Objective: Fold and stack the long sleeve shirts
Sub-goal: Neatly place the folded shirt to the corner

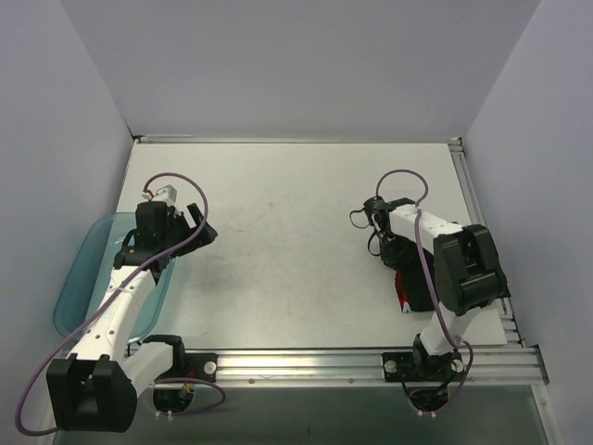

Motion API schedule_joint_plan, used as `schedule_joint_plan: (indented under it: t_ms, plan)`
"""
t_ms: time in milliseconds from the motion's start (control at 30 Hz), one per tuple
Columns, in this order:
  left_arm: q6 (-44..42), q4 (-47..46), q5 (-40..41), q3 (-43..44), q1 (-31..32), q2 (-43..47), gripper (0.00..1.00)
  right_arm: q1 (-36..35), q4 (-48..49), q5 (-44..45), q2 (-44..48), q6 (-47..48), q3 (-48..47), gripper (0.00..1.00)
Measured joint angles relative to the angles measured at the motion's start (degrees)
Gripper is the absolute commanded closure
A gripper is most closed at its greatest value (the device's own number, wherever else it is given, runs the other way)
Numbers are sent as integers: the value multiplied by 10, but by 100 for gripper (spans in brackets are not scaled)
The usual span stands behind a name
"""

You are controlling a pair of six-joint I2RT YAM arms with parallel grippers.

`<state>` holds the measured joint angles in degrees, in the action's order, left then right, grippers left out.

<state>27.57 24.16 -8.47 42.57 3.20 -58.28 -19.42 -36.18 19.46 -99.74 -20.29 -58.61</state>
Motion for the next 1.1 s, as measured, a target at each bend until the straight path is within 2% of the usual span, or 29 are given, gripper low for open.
schedule_joint_plan:
  t_ms: [167, 267, 400, 500, 633, 733, 1100]
  plan:
    - [0, 0, -5, 0, 0, 0, 9, 21, -4, -8, 21, -5, 7, 84]
    - [0, 0, -6, 0, 0, -1, 9, 31, -3, -12, 22, -8, 11, 80]
    - [0, 0, -6, 0, 0, -1, 9, 20, -3, -7, 30, -4, 13, 58]
    - [-1, 0, -6, 0, 0, -1, 9, -21, -2, -2, 55, -2, 12, 50]
    - [-3, 0, -8, 0, 0, -3, 9, -74, -3, 0, 94, -6, -18, 51]
    - [-5, 0, -9, 0, 0, -6, 9, -79, 4, 17, 114, -9, -43, 57]
    - [-9, -4, -14, -2, 0, -8, 9, 7, 21, 43, 103, -37, -31, 76]
